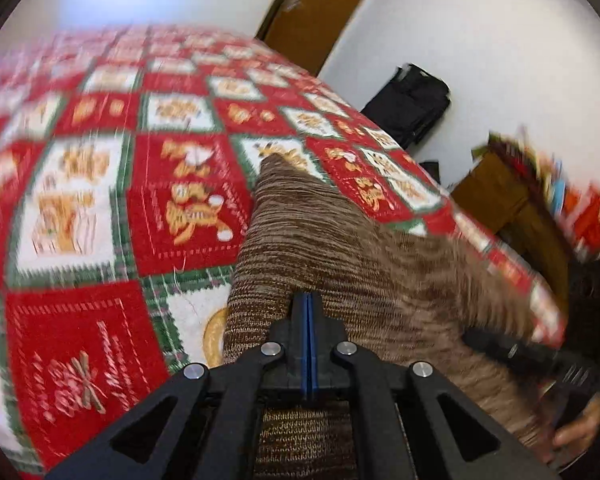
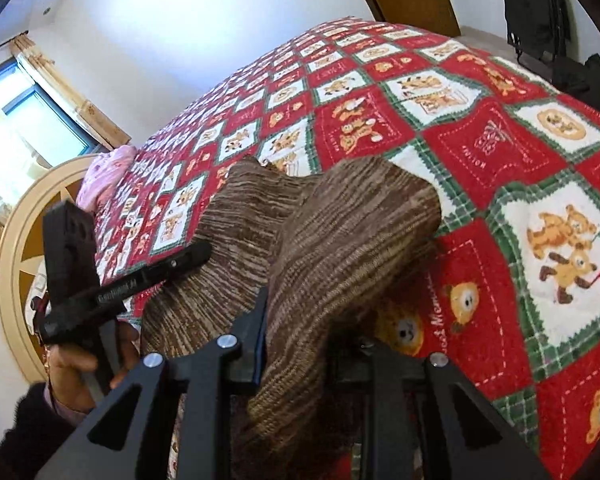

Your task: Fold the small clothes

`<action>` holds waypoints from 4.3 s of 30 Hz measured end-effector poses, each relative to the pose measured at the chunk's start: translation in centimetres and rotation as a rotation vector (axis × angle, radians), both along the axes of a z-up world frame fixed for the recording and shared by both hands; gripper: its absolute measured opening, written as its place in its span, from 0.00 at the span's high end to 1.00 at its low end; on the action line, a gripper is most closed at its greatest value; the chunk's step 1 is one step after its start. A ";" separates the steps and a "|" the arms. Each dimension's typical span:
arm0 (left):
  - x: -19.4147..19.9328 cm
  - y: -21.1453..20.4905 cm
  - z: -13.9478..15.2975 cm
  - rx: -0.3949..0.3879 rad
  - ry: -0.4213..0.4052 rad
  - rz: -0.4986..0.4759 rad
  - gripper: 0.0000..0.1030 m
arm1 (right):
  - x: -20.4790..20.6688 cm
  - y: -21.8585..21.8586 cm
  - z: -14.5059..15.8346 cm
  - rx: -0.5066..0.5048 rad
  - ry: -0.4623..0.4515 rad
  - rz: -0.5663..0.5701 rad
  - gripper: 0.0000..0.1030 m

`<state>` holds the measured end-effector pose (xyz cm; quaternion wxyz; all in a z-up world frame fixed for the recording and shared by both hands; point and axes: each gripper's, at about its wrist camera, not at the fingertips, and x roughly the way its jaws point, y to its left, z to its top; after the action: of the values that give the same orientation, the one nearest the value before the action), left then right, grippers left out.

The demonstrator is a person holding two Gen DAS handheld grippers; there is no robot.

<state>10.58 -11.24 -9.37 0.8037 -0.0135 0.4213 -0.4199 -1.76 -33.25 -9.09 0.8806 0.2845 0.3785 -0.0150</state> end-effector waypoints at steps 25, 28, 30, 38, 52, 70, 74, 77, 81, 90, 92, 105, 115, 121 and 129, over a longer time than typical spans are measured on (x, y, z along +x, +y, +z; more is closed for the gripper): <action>2.2 0.2 -0.8 -0.055 0.243 0.001 0.07 | 0.1 -0.8 -1.3 0.100 -0.018 0.025 0.70; 1.8 0.1 -0.5 -0.022 0.217 0.039 0.49 | 0.4 -2.1 -1.5 0.202 -0.022 0.000 0.65; 2.4 0.2 -0.8 -0.032 0.224 0.076 0.60 | 0.6 -3.3 -1.9 0.314 -0.036 -0.038 0.57; 1.3 1.0 0.6 -0.118 0.182 0.083 0.77 | 2.9 -1.4 -1.1 0.155 0.026 -0.072 0.76; -8.2 5.2 14.1 -0.334 -0.050 -0.053 0.78 | -6.8 5.2 14.1 -0.171 -0.248 -0.034 0.76; -7.2 -5.7 6.2 -0.169 0.012 -0.122 0.77 | -8.2 -5.0 10.7 -0.170 -0.084 -0.128 0.76; -4.3 -7.9 1.8 -0.083 0.060 -0.074 0.77 | -4.8 -9.0 5.8 -0.177 0.017 -0.154 0.76; -3.1 -8.3 0.3 -0.039 0.076 -0.074 0.74 | -4.1 -11.7 3.7 -0.160 0.053 -0.192 0.70; -1.8 -7.9 -1.1 -0.011 0.131 -0.078 0.63 | -5.2 -14.0 3.2 -0.103 0.065 -0.220 0.61; -2.6 -3.1 3.6 0.123 -0.055 0.032 0.61 | -12.6 -11.4 8.8 -0.357 0.007 -0.454 0.56; -4.5 -3.2 3.9 0.138 -0.071 -0.006 0.61 | -13.6 -8.1 10.6 -0.432 -0.028 -0.408 0.73; -14.5 -2.7 1.5 0.336 -0.301 -0.024 0.60 | -14.1 1.3 5.6 -0.420 0.116 -0.247 0.73; -17.7 0.8 3.8 0.414 -0.371 0.142 0.38 | -19.2 5.0 9.8 -0.428 -0.042 -0.346 0.38; -20.6 3.4 7.2 0.332 -0.441 0.192 0.34 | -21.5 8.1 13.7 -0.501 -0.180 -0.439 0.26; -22.9 6.2 11.0 0.265 -0.577 0.319 0.28 | -22.3 9.0 15.0 -0.546 -0.229 -0.562 0.12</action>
<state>-12.35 -4.99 1.59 0.9399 0.1445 0.2202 -0.2174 -24.07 -24.23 5.91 0.9219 0.1325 0.1676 -0.3233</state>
